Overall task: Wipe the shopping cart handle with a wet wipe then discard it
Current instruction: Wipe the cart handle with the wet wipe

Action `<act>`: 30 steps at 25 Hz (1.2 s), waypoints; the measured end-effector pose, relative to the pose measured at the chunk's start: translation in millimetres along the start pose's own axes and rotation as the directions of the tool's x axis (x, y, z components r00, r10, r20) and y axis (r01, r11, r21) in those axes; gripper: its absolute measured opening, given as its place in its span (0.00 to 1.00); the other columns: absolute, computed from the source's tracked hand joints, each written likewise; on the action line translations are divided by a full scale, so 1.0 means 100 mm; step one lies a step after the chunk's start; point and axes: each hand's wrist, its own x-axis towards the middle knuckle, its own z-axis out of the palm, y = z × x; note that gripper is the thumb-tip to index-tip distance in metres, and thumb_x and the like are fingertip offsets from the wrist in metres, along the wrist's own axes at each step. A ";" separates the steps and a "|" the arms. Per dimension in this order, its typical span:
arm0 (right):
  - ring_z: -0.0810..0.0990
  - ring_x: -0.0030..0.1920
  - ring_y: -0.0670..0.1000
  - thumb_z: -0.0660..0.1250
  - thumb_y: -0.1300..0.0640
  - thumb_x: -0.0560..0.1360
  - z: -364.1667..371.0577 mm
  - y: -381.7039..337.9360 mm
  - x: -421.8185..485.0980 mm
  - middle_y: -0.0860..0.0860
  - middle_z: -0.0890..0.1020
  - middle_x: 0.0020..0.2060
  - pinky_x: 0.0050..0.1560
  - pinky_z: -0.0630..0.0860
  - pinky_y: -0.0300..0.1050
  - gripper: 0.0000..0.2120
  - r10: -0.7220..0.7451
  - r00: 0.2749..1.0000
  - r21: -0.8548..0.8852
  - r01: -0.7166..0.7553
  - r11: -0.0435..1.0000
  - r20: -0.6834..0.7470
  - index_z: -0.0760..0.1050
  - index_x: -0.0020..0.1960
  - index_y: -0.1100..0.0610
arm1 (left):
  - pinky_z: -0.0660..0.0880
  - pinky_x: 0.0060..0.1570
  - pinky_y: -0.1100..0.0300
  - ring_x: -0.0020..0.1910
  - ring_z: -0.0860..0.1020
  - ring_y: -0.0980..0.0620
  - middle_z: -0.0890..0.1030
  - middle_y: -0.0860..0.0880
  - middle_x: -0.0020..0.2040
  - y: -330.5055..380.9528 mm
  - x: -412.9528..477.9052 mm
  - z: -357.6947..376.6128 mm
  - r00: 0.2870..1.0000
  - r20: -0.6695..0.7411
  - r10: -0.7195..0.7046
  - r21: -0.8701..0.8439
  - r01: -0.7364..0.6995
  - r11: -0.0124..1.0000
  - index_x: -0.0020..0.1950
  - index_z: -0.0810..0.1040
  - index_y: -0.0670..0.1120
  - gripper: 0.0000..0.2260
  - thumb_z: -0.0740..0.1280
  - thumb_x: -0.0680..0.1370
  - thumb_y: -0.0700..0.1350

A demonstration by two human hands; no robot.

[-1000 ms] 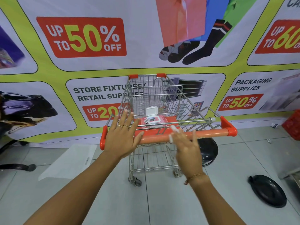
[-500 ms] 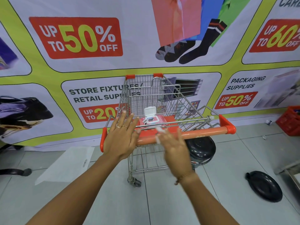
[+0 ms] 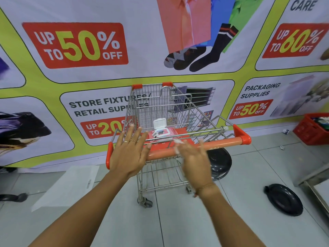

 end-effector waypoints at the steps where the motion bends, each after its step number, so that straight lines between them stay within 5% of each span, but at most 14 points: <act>1: 0.81 0.59 0.54 0.68 0.75 0.61 -0.10 0.24 -0.02 0.52 0.85 0.55 0.73 0.51 0.59 0.24 0.111 0.994 -0.034 -0.110 0.993 0.010 0.81 0.53 0.56 | 0.48 0.71 0.46 0.74 0.54 0.45 0.66 0.44 0.72 0.01 0.01 0.00 1.000 0.000 0.006 0.008 -0.006 1.000 0.72 0.65 0.46 0.34 0.34 0.77 0.61; 4: 0.82 0.58 0.57 0.69 0.75 0.60 -0.23 0.37 0.04 0.56 0.85 0.52 0.70 0.54 0.64 0.23 0.279 0.959 -0.086 -0.275 0.958 0.048 0.81 0.52 0.59 | 0.51 0.70 0.44 0.74 0.56 0.43 0.66 0.43 0.72 0.07 0.02 0.01 1.000 0.017 0.014 0.018 -0.014 1.000 0.71 0.65 0.46 0.35 0.33 0.77 0.62; 7: 0.84 0.53 0.52 0.64 0.72 0.61 0.00 -0.36 0.06 0.52 0.87 0.48 0.68 0.64 0.64 0.20 0.021 1.000 -0.036 -0.021 0.999 -0.011 0.82 0.49 0.56 | 0.51 0.70 0.45 0.74 0.55 0.44 0.67 0.44 0.72 0.06 0.02 0.02 1.000 0.008 0.007 -0.003 -0.007 1.000 0.71 0.65 0.46 0.33 0.34 0.78 0.60; 11: 0.82 0.58 0.49 0.52 0.65 0.66 0.20 -0.74 0.05 0.47 0.86 0.51 0.72 0.57 0.64 0.25 -0.179 0.984 0.115 0.177 0.977 0.009 0.81 0.53 0.53 | 0.52 0.70 0.44 0.74 0.55 0.45 0.67 0.44 0.71 0.00 0.00 0.02 0.999 0.028 -0.019 -0.009 0.019 1.000 0.71 0.66 0.46 0.33 0.35 0.78 0.59; 16: 0.80 0.61 0.52 0.71 0.75 0.58 -0.03 0.07 -0.01 0.50 0.83 0.57 0.68 0.51 0.67 0.29 0.054 0.997 -0.020 -0.053 0.998 0.055 0.81 0.55 0.55 | 0.53 0.69 0.43 0.73 0.57 0.44 0.69 0.44 0.70 0.07 0.00 0.01 0.996 0.089 0.005 0.094 -0.013 0.996 0.70 0.68 0.45 0.34 0.38 0.78 0.63; 21: 0.72 0.68 0.56 0.66 0.74 0.65 -0.20 0.56 -0.02 0.55 0.78 0.64 0.71 0.51 0.67 0.28 0.246 0.962 -0.115 -0.233 0.966 0.121 0.76 0.63 0.58 | 0.52 0.70 0.44 0.73 0.57 0.44 0.70 0.44 0.70 0.16 0.02 0.01 0.995 0.096 0.008 0.138 -0.021 0.990 0.70 0.67 0.46 0.34 0.38 0.77 0.64; 26: 0.80 0.56 0.58 0.66 0.74 0.66 -0.28 0.68 0.05 0.56 0.84 0.51 0.72 0.56 0.66 0.20 0.194 0.976 -0.060 -0.189 0.980 0.103 0.80 0.54 0.59 | 0.42 0.70 0.47 0.74 0.50 0.47 0.66 0.44 0.72 0.18 0.04 0.03 0.993 0.119 0.023 0.159 -0.042 0.986 0.72 0.64 0.48 0.32 0.39 0.77 0.64; 30: 0.78 0.53 0.57 0.61 0.70 0.73 -0.40 0.75 0.28 0.55 0.84 0.49 0.70 0.64 0.53 0.14 0.178 0.953 -0.057 -0.170 0.984 0.244 0.79 0.53 0.59 | 0.35 0.69 0.48 0.73 0.39 0.50 0.55 0.47 0.76 0.16 0.08 0.07 0.979 0.201 -0.032 0.202 -0.010 0.979 0.75 0.54 0.51 0.37 0.32 0.73 0.68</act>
